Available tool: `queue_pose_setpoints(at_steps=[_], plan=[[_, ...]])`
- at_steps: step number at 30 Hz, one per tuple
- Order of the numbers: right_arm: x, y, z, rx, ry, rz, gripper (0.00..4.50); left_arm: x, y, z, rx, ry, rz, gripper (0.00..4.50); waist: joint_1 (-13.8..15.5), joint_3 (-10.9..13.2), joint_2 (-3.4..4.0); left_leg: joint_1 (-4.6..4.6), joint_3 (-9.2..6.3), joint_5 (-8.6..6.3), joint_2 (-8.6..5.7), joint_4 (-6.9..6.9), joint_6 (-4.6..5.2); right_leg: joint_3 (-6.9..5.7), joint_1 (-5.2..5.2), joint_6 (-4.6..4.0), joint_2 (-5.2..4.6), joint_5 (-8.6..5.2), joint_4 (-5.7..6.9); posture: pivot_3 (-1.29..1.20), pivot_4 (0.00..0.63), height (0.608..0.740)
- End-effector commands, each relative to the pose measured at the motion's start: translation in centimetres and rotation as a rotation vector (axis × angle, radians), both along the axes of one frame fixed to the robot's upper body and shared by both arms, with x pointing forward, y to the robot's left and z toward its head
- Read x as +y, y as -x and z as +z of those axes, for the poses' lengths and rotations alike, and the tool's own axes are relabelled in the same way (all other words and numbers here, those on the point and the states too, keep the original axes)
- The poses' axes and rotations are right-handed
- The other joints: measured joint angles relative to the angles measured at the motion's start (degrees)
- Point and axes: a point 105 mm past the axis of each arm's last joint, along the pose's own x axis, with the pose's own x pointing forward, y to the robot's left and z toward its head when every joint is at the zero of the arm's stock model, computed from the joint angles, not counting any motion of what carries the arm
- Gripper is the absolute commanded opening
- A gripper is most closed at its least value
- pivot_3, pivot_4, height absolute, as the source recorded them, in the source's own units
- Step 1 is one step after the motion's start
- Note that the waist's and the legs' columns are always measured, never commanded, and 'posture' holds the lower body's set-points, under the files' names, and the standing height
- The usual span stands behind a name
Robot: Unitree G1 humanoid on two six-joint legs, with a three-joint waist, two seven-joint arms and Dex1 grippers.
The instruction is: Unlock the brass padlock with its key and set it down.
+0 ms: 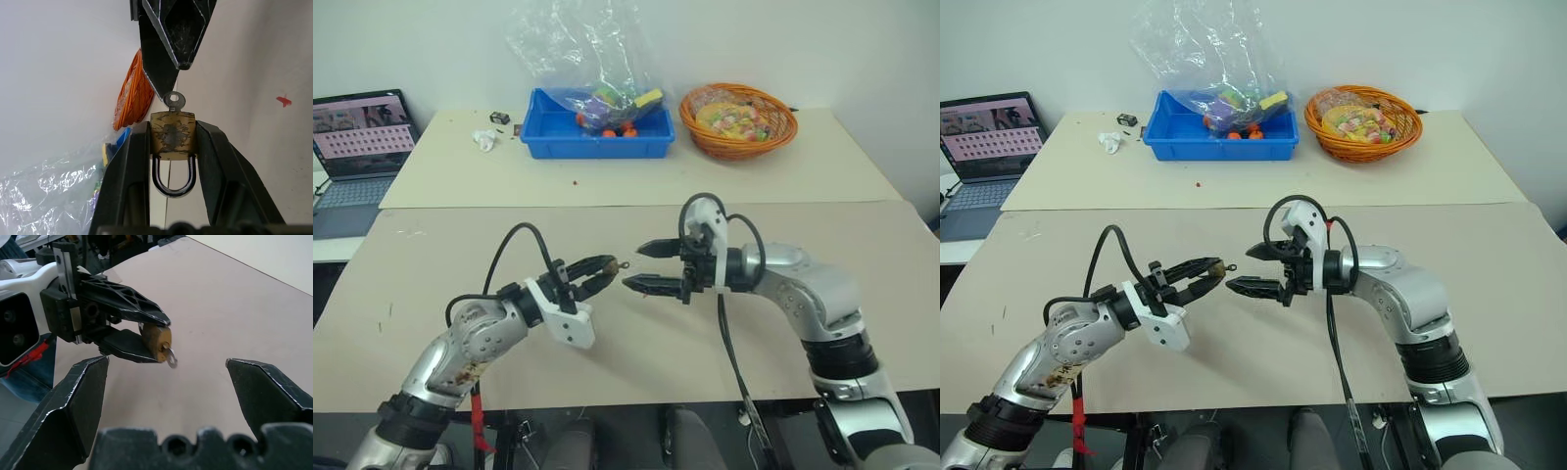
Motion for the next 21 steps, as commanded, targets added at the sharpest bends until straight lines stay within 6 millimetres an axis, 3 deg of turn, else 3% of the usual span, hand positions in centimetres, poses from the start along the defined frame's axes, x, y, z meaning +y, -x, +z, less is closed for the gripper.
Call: queue_pose_setpoints(at_steps=[1,13,21], plan=[[0.51,0.67,0.93,-0.024,-0.015,0.04,3.98,-0.53,0.37,1.08,-0.053,0.005,-0.041,0.83,0.0,0.0,0.0,0.0,0.0,0.0,-0.01,0.0,0.0,0.0,0.0,0.0,0.0,0.0,0.0,0.0,0.15,0.728],[0.16,0.69,0.78,-0.01,-0.004,0.029,0.03,-0.74,0.59,1.01,-0.046,0.001,-0.06,0.83,0.0,0.0,0.0,0.0,0.0,0.0,-0.01,0.01,0.0,0.0,0.0,0.0,0.0,0.0,0.01,0.0,0.15,0.728],[0.43,0.91,1.26,-0.016,-0.007,0.041,0.03,-0.84,0.6,0.97,-0.038,0.003,-0.064,0.83,0.0,0.0,0.0,0.0,0.0,0.0,-0.01,0.02,0.0,0.0,0.0,0.0,0.0,0.01,0.01,0.0,0.15,0.728]])
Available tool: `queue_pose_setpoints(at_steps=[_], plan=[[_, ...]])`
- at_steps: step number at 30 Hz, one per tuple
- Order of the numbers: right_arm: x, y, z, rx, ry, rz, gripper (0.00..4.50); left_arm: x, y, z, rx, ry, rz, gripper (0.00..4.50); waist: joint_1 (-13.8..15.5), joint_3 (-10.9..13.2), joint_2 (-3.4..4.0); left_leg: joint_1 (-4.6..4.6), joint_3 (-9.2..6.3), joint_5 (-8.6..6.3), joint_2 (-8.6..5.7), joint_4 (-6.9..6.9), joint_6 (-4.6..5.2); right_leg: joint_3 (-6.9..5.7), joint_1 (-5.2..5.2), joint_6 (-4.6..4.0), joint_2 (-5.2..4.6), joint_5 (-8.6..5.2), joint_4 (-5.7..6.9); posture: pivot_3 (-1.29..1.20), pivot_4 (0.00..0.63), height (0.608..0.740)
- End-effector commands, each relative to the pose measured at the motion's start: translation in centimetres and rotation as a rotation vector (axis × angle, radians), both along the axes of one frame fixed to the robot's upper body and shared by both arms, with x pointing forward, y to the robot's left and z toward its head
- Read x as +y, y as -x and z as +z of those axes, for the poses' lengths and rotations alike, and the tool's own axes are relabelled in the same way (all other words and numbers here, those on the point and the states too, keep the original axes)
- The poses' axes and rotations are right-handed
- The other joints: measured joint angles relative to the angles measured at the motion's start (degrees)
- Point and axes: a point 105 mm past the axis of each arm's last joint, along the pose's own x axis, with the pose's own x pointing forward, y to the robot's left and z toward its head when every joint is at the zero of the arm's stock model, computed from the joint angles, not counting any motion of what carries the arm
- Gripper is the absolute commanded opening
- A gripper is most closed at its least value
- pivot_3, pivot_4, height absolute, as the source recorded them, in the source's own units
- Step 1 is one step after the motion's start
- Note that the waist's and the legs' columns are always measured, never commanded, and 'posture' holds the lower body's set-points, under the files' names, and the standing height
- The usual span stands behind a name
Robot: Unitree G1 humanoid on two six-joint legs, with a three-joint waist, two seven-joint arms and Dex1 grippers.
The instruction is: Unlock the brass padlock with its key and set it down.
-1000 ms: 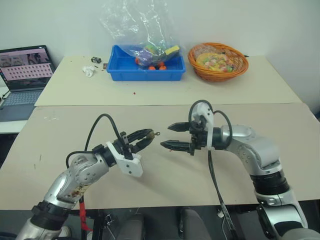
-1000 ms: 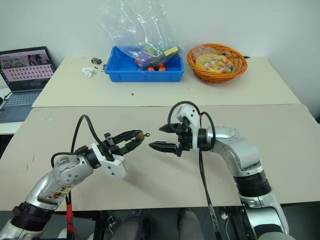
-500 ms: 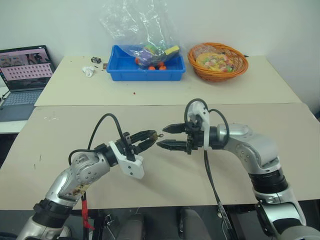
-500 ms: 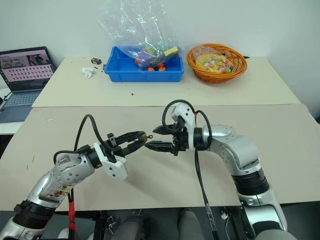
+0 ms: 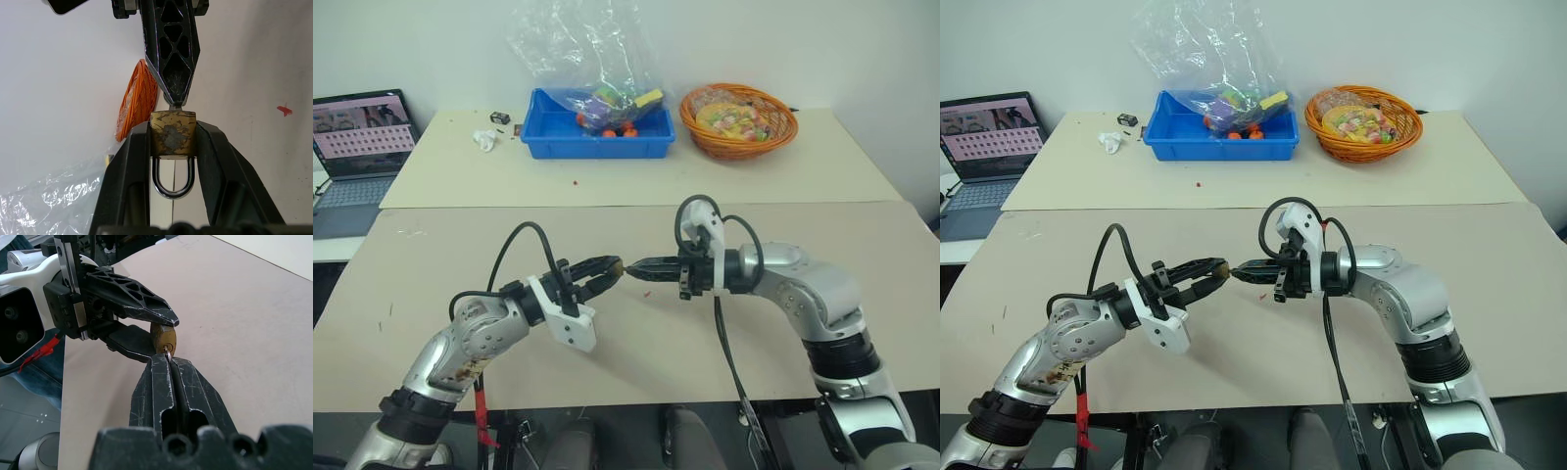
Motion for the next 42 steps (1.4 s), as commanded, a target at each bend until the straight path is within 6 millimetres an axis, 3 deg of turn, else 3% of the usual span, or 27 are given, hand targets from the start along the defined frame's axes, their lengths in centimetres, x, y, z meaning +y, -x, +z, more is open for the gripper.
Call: queue_pose_setpoints(at_steps=[1,7,20,29,35,40,42], plan=[[0.6,0.7,1.7,-0.055,-0.025,0.039,0.03,-0.4,0.4,0.8,-0.021,0.019,-0.03,0.83,0.0,0.0,0.0,0.0,0.0,0.0,0.0,0.0,0.0,0.0,0.0,0.0,0.0,0.0,0.0,0.0,0.15,0.728],[0.8,0.6,2.0,-0.04,-0.035,0.036,0.03,-0.5,0.4,0.8,-0.022,0.021,-0.033,0.83,0.0,0.0,0.0,0.0,0.0,0.0,0.0,0.01,0.0,0.0,0.0,0.0,0.0,0.0,0.01,0.0,0.15,0.728],[1.1,-0.1,2.8,0.498,-0.146,0.01,0.03,-0.6,0.5,0.9,-0.023,0.022,-0.045,0.83,-0.1,0.0,0.01,0.0,-0.01,0.0,0.03,0.04,0.0,0.01,0.0,-0.04,0.01,0.04,0.05,0.0,0.15,0.728],[1.5,-1.3,0.9,0.662,-0.132,-0.092,0.03,-0.6,0.6,0.9,-0.021,0.024,-0.048,0.83,-0.1,0.0,0.03,-0.02,-0.01,0.0,0.01,0.04,0.0,0.0,-0.01,-0.02,0.02,0.06,0.1,0.0,0.15,0.728],[1.7,-1.4,0.4,0.669,-0.114,-0.12,0.03,-0.7,0.6,0.9,-0.017,0.025,-0.048,0.83,-0.1,0.0,0.03,-0.02,0.0,0.0,0.02,0.04,0.0,0.0,-0.01,-0.02,0.03,0.06,0.14,0.0,0.15,0.728],[1.5,-2.0,1.5,0.535,-0.123,-0.186,0.03,-0.6,0.6,0.9,-0.014,0.025,-0.046,0.83,-0.2,0.0,0.03,-0.02,0.0,0.0,0.03,0.04,0.01,0.01,-0.01,-0.02,0.04,0.06,0.18,0.0,0.15,0.728],[1.5,-2.1,1.7,0.534,-0.136,-0.19,0.69,-0.6,0.6,0.9,-0.013,0.027,-0.045,0.83,-0.2,0.0,0.04,-0.02,0.0,0.0,0.03,0.04,0.0,0.0,-0.01,-0.02,0.05,0.06,0.22,0.0,0.15,0.728]])
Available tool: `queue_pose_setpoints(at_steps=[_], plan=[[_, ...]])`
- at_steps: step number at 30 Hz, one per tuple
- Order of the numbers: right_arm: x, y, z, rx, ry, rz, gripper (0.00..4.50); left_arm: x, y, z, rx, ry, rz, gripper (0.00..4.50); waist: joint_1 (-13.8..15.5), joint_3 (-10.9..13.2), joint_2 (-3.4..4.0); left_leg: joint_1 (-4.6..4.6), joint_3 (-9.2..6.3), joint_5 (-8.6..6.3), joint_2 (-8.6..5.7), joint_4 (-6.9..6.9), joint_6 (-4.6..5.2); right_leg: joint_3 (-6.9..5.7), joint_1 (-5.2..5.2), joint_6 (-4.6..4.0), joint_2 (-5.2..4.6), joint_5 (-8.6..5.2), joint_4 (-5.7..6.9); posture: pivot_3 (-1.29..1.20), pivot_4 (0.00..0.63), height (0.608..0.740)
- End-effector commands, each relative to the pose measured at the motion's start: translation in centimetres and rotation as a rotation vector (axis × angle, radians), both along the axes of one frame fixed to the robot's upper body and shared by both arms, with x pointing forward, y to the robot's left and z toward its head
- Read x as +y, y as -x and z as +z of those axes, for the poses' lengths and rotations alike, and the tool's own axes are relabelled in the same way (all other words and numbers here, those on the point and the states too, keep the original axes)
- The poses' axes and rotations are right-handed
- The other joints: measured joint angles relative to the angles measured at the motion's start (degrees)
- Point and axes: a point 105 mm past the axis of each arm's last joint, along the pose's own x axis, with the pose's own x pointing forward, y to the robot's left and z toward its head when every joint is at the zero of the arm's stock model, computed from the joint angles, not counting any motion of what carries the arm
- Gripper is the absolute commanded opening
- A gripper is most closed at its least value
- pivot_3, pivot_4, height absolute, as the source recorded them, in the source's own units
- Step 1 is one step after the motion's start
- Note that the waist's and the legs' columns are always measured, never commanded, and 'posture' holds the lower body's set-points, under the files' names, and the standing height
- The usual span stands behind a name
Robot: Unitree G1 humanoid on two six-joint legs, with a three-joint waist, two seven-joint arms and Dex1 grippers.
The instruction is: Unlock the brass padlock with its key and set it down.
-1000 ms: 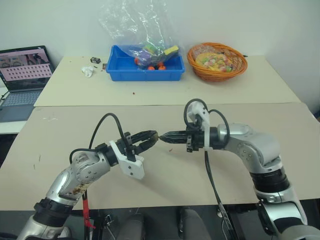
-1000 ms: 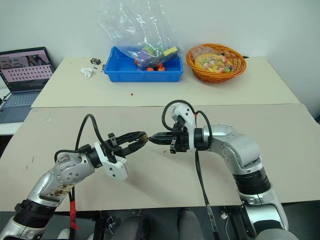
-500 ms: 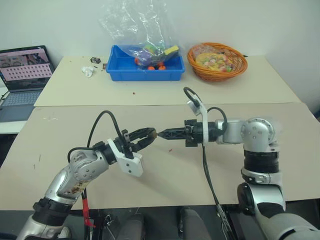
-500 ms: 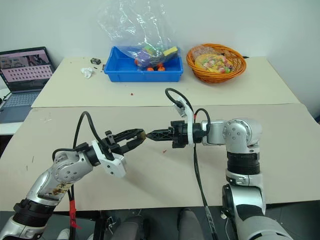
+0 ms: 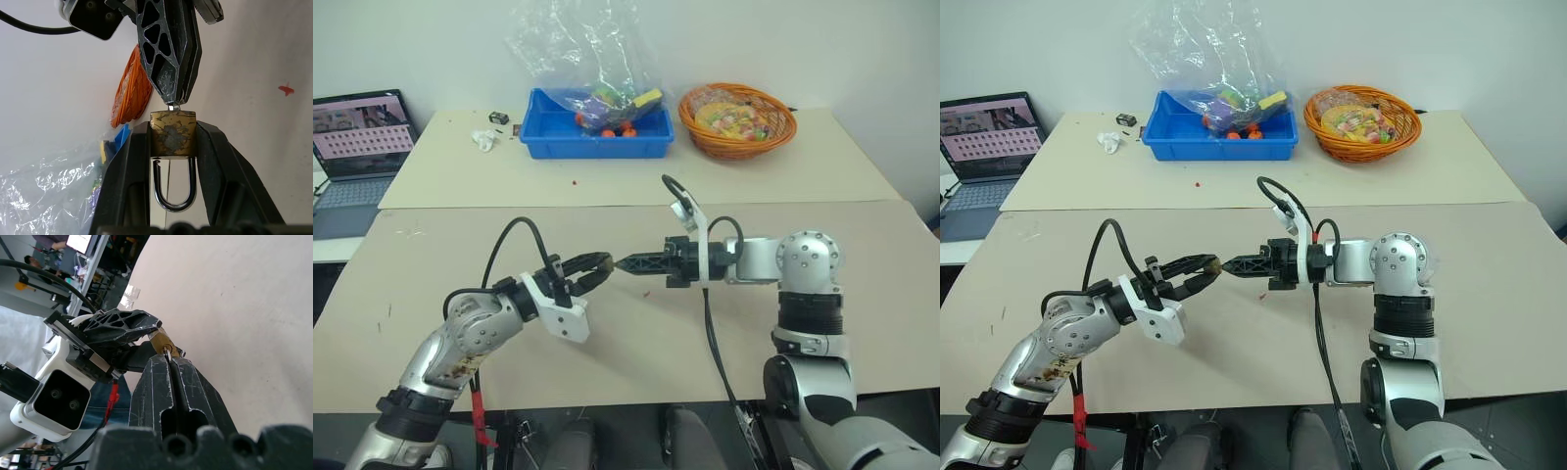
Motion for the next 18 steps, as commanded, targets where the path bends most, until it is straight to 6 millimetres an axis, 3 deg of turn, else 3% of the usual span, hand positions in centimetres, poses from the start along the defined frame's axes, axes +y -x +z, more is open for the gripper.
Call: queue_pose_setpoints(at_steps=[1,6,18], plan=[[0.3,-0.3,1.6,-0.091,-0.024,-0.033,0.85,-1.8,1.4,1.1,-0.048,0.02,-0.093,0.83,0.0,0.0,0.01,0.0,0.0,0.0,0.0,0.0,0.0,0.0,0.0,0.0,0.0,0.0,0.06,0.0,0.15,0.728],[0.0,-0.5,2.3,-0.182,0.015,-0.046,2.57,-1.8,1.5,1.1,-0.044,0.021,-0.093,0.83,0.0,0.0,0.01,-0.01,0.0,0.0,-0.01,0.02,0.0,0.0,-0.01,0.01,-0.01,0.0,0.17,0.0,0.15,0.728],[-1.5,0.1,2.6,-0.2,-0.019,0.014,2.57,-1.8,1.6,1.1,-0.038,0.022,-0.092,0.83,0.0,0.0,0.0,0.0,0.01,0.0,0.0,0.02,0.01,0.0,0.0,0.01,0.02,0.0,0.15,0.0,0.15,0.728]])
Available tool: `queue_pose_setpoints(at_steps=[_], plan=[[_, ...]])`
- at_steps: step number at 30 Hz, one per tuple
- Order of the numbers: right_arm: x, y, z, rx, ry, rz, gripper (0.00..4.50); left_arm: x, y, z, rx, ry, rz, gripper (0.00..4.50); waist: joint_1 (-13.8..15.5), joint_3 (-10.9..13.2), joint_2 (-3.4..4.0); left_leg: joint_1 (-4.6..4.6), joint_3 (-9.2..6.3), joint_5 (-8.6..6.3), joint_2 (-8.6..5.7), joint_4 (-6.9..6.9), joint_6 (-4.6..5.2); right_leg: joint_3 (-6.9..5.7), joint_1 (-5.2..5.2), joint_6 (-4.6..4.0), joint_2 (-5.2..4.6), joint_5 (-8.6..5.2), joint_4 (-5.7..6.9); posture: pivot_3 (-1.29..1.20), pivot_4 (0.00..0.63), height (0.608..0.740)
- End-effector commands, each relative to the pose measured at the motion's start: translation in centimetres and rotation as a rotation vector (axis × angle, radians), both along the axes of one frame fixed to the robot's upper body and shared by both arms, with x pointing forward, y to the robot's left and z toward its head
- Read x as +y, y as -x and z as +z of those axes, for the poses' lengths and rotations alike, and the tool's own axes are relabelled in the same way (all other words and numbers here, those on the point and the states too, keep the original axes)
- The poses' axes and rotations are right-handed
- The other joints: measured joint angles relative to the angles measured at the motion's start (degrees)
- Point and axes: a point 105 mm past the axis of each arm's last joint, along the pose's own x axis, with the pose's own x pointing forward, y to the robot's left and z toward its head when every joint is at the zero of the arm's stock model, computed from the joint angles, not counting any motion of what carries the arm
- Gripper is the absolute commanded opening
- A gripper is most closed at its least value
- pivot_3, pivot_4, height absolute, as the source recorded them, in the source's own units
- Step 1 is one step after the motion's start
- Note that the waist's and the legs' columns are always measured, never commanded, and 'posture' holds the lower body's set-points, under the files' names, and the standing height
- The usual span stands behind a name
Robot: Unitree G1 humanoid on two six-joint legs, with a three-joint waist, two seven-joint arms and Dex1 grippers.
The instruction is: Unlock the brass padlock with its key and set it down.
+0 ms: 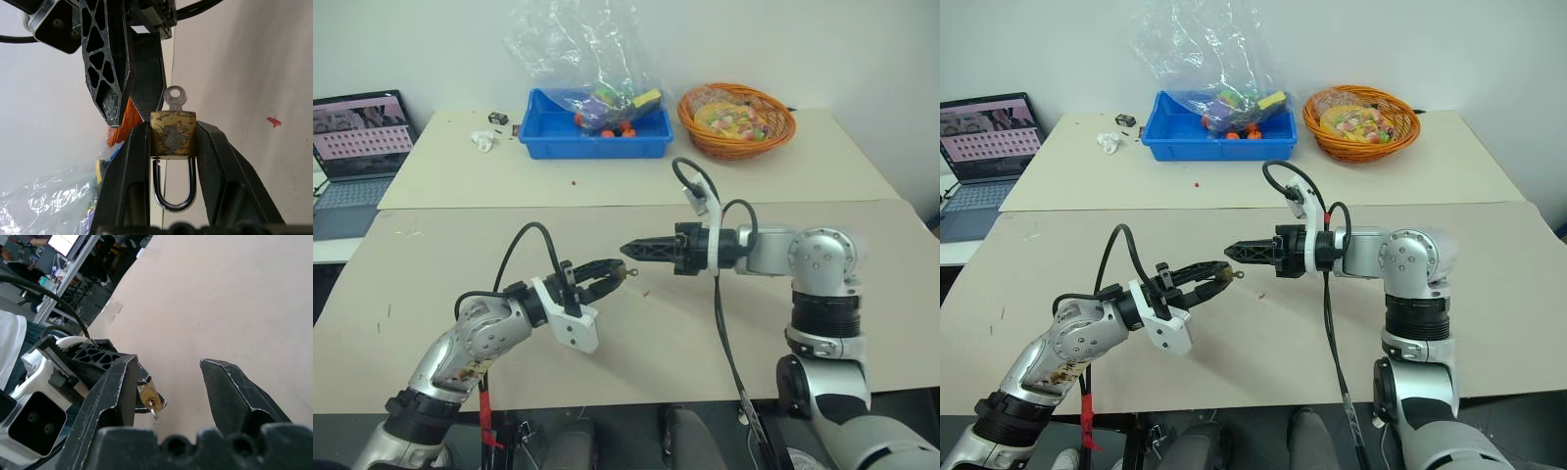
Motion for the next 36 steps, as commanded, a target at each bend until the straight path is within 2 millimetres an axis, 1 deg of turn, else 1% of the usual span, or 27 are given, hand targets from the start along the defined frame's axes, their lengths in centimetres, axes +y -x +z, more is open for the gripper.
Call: queue_pose_setpoints(at_steps=[1,8,11,14,27,29,30,34,35,36], plan=[[0.0,0.7,0.9,-0.047,-0.033,0.042,2.57,-0.3,0.6,1.2,-0.042,0.024,-0.025,0.83,0.0,0.0,0.0,0.0,0.0,0.0,0.0,0.0,0.0,0.0,0.0,0.0,0.0,0.0,0.0,0.0,0.15,0.728],[0.5,2.3,-0.3,-0.036,-0.013,0.112,2.57,-0.2,0.7,1.2,-0.039,0.023,-0.02,0.83,0.0,0.0,0.0,-0.01,0.0,0.0,0.01,0.0,0.0,0.0,0.01,0.0,-0.01,0.0,-0.02,0.0,0.15,0.728],[0.8,2.6,-0.7,-0.031,-0.008,0.121,2.57,-0.2,0.7,1.2,-0.037,0.026,-0.018,0.83,0.0,0.0,0.0,0.01,0.0,0.0,0.01,0.01,0.0,0.0,0.01,0.0,0.0,0.0,-0.06,0.0,0.15,0.728],[1.0,2.6,-0.8,-0.036,-0.003,0.118,2.57,-0.2,0.7,1.2,-0.038,0.025,-0.017,0.83,0.1,0.0,0.0,0.01,0.0,0.0,0.01,0.02,0.0,0.01,0.01,0.0,0.0,0.0,-0.27,0.0,0.15,0.728],[1.3,2.2,-1.1,-0.033,0.004,0.099,2.57,-0.3,0.9,1.2,-0.033,0.029,-0.018,0.83,0.1,0.0,0.0,0.01,0.0,0.0,0.01,0.02,0.0,0.0,0.01,0.0,-0.01,0.0,-0.29,0.0,0.15,0.728],[1.3,2.1,-1.0,-0.032,0.0,0.098,2.07,-0.3,0.9,1.2,-0.033,0.029,-0.018,0.83,0.1,0.0,0.0,0.0,0.0,0.0,0.01,0.02,0.0,0.0,0.01,0.0,-0.01,0.0,-0.29,0.0,0.15,0.728],[1.3,2.1,-1.0,-0.033,0.001,0.099,1.9,-0.3,0.9,1.2,-0.033,0.03,-0.018,0.83,0.1,0.0,0.0,0.01,0.0,0.0,0.01,0.02,0.0,0.0,0.01,0.0,-0.01,0.0,-0.3,0.0,0.15,0.728],[1.3,2.0,-0.9,-0.031,-0.002,0.091,0.45,-0.3,0.9,1.2,-0.033,0.031,-0.018,0.83,0.1,0.0,0.0,0.01,0.0,0.0,0.01,0.02,0.0,0.0,0.01,0.0,-0.01,0.0,-0.29,0.0,0.15,0.728],[1.4,2.0,-0.9,-0.03,-0.002,0.09,0.25,-0.3,0.9,1.2,-0.034,0.031,-0.017,0.83,0.1,0.0,0.0,0.0,0.0,0.0,0.01,0.02,0.0,0.0,0.01,0.0,-0.01,0.0,-0.29,0.0,0.15,0.728],[1.4,2.0,-0.9,-0.029,-0.004,0.09,0.18,-0.3,0.9,1.2,-0.033,0.031,-0.017,0.83,0.1,0.0,0.0,0.01,0.0,0.0,0.01,0.02,0.0,0.0,0.01,0.0,-0.01,0.0,-0.29,0.0,0.15,0.728]])
